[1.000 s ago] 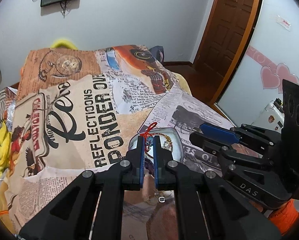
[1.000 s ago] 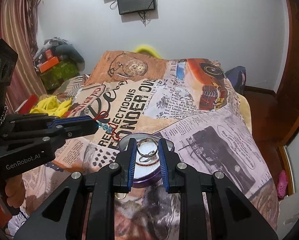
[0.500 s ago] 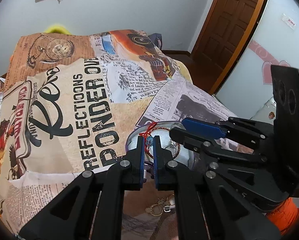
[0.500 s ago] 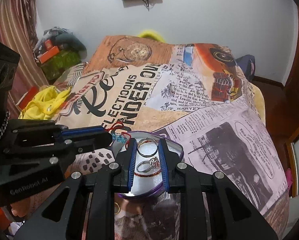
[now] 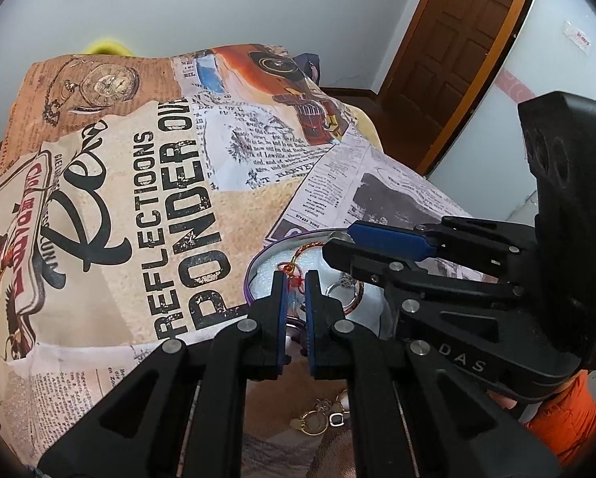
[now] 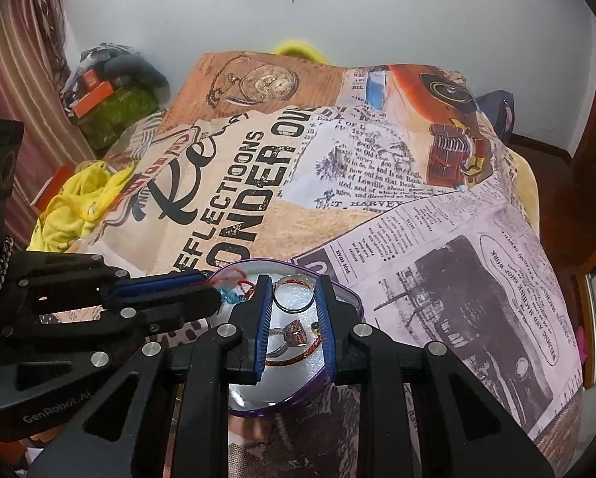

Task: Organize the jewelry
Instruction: 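Carry both items over the heart tin and open both tools inside it, then lift both open tools away from the heart tin, then grasp a gold ring with the right tool while the left tool reaches the gold earrings, then carry the gold ring in the right tool and gold earring in the left tool over the heart tin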

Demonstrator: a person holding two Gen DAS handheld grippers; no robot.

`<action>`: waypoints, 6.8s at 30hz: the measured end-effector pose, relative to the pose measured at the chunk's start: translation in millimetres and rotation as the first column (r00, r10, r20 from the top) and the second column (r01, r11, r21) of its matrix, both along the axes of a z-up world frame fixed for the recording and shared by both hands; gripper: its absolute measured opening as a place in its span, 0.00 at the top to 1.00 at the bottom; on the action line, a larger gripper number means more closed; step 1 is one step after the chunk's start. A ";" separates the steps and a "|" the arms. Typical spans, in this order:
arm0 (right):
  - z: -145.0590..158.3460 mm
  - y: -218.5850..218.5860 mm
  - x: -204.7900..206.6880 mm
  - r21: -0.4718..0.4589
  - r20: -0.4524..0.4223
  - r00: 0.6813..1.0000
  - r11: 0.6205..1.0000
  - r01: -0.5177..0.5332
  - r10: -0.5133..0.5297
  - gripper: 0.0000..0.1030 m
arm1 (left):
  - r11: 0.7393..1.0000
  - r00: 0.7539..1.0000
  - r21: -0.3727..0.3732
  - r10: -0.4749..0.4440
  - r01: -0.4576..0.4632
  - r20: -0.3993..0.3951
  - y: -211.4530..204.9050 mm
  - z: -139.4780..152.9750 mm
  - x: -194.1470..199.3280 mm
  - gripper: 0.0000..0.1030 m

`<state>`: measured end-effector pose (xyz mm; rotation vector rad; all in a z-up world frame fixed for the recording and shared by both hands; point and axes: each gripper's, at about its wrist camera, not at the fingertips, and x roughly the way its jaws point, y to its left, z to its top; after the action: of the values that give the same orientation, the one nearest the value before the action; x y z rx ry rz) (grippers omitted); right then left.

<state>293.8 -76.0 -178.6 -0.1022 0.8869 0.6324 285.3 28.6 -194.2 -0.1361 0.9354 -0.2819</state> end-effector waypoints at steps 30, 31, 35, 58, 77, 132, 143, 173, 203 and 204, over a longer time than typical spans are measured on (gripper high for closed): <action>31.1 -3.0 -29.2 -0.038 0.076 0.997 0.999 -0.006 0.009 0.72 | 0.998 0.996 0.032 0.052 -0.054 0.070 11.8 41.2 -40.5 0.82; 33.9 -3.5 -32.5 -0.039 0.086 0.996 0.999 -0.003 0.006 0.72 | 0.998 0.996 0.032 0.054 -0.057 0.076 12.2 44.0 -44.1 0.80; 43.3 -5.1 -43.4 -0.035 0.111 0.994 0.999 0.000 0.004 0.72 | 0.997 0.993 0.036 0.061 -0.065 0.096 13.1 52.9 -56.2 0.73; 5.7 -14.0 -91.4 -0.082 0.028 1.000 0.997 0.004 -0.001 0.64 | 0.994 0.997 0.078 0.071 -0.070 -0.021 16.5 13.5 -109.2 0.61; -35.1 -13.7 -88.7 -0.086 -0.067 0.998 0.996 -0.019 0.013 0.64 | 0.990 0.998 0.141 0.010 -0.001 -0.063 -1.9 -21.4 -91.4 0.70; -32.3 -40.2 -74.5 -0.037 -0.031 0.998 0.998 0.049 -0.050 0.82 | 0.969 0.991 0.213 -0.116 0.126 -0.059 -44.5 -37.9 -60.2 0.90; -22.1 -41.0 -80.4 -0.027 -0.015 0.999 0.999 0.046 -0.046 0.82 | 0.984 0.996 0.149 -0.092 0.092 -0.007 -32.0 -11.4 -74.1 0.92; 4.0 -37.0 -78.0 0.005 0.052 0.997 0.998 0.059 -0.059 0.82 | 0.994 0.999 0.109 -0.018 0.021 -0.026 -6.8 -7.4 -69.4 0.92; 13.1 -36.1 -54.3 0.039 0.073 0.995 0.997 0.063 -0.066 0.82 | 0.996 0.994 0.080 -0.044 0.036 0.104 -21.0 35.7 -44.2 0.92; 13.5 -36.3 -52.8 0.040 0.074 0.995 0.997 0.064 -0.067 0.82 | 0.997 0.994 0.071 -0.048 0.041 0.102 -22.0 35.3 -41.5 0.92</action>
<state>241.0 -112.3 -165.1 -0.0623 0.8015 0.5802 243.9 6.5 -158.9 -0.0369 0.8448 -0.2947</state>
